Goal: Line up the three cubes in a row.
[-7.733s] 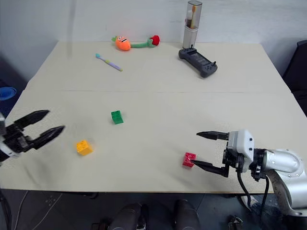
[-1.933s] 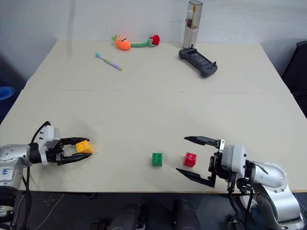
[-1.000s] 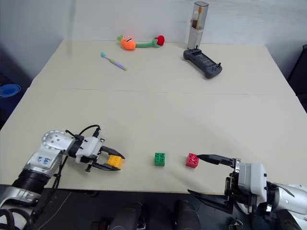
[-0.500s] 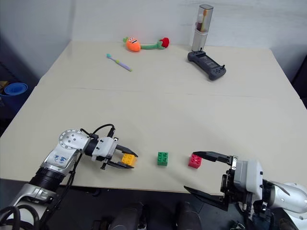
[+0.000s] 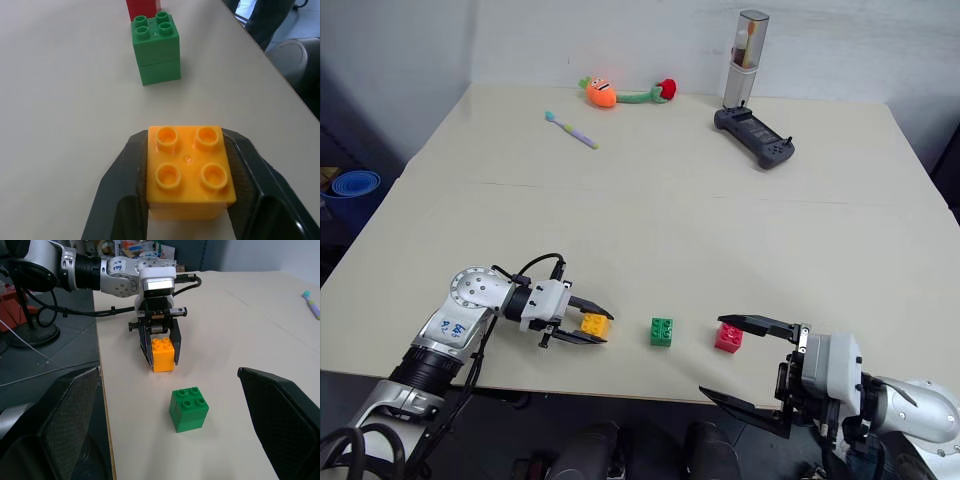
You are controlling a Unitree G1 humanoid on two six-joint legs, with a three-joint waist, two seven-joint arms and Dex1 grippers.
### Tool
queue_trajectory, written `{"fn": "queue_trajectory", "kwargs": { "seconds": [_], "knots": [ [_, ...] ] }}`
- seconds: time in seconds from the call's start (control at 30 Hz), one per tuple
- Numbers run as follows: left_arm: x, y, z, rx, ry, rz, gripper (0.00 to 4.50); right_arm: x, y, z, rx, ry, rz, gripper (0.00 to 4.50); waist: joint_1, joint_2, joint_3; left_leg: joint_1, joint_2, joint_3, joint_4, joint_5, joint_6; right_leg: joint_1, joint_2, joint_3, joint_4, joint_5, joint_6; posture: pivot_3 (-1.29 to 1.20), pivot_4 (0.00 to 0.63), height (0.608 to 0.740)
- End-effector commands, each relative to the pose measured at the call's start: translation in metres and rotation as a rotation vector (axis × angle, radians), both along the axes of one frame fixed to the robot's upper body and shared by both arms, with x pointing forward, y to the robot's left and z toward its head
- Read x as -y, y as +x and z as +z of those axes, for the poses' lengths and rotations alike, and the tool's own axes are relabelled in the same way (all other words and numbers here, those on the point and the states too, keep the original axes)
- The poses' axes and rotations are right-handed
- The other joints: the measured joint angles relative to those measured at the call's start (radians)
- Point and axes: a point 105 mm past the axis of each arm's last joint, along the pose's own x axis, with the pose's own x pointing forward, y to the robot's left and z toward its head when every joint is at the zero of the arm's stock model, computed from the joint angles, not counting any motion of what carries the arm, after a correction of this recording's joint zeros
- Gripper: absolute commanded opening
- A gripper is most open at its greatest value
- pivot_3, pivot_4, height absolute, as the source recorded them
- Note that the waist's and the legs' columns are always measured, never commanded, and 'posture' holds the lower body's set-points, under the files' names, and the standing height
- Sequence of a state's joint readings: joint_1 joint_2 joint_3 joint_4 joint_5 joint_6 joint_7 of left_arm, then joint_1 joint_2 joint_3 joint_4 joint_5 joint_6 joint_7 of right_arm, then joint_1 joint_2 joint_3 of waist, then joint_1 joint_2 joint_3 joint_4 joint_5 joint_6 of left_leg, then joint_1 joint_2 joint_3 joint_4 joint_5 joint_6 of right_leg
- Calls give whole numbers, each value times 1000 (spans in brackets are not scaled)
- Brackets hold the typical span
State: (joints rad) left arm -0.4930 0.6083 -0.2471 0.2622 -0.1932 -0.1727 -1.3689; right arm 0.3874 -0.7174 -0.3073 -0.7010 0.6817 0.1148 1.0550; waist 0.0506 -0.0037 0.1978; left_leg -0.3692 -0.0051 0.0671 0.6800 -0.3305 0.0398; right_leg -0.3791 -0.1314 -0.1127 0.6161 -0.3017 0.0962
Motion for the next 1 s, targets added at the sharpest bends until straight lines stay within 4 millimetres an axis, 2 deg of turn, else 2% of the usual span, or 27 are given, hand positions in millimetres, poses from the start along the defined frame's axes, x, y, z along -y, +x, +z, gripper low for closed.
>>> {"fn": "queue_trajectory", "kwargs": {
  "seconds": [0.03,0.13,0.2,0.33,0.47,0.57,0.63,0.7,0.83,1.0],
  "knots": [
    [-2,1,0,-4,-8,22,2792,-3,-2,2,17,12,6,4500,-2,0,0,0,0,0,0,0,0,0,0,0,0,0,0,0,150,740],
    [-5,5,11,8,-53,50,3714,-3,-2,2,18,13,5,4500,-4,0,0,-1,0,0,0,-1,0,0,1,-1,-2,0,0,0,150,740],
    [-14,6,23,47,-92,65,4281,-1,-2,2,21,11,3,4500,-5,0,0,-1,0,0,0,-1,0,0,1,-1,-3,0,0,0,150,740],
    [-41,0,44,52,-153,105,4281,6,-2,4,26,4,-17,4500,-13,0,0,-2,1,-1,0,-1,-1,0,1,-1,-4,0,0,0,150,740],
    [-90,-14,46,38,-51,185,4281,20,-4,9,17,-39,-33,4500,-31,2,2,-1,1,-1,-1,-2,-1,0,1,-2,-4,0,0,0,150,740],
    [-111,-12,61,98,-21,301,4281,38,-1,16,0,-130,-63,4500,-30,3,2,-1,1,-1,-1,-2,-1,0,1,-2,-5,0,0,0,150,740],
    [-123,-14,66,114,-11,374,4281,53,-2,14,-39,-224,-67,4500,-25,3,2,-1,1,-1,-1,-2,0,1,0,-1,-5,0,0,0,150,740],
    [-138,-29,60,66,31,400,4281,70,-2,11,-72,-304,-67,4500,-25,3,2,-1,1,-2,-2,-3,0,2,0,-2,-7,0,0,0,150,740],
    [-152,-36,49,36,51,453,4281,84,8,8,-52,-340,-60,4500,-25,3,2,0,1,-2,-8,-4,0,2,0,-2,-13,0,0,0,150,740],
    [-143,-40,48,22,18,445,4281,87,20,0,-20,-316,-72,4500,-25,4,2,0,1,-2,-11,-3,-2,1,0,-3,-14,0,0,0,150,740]
  ]
}}
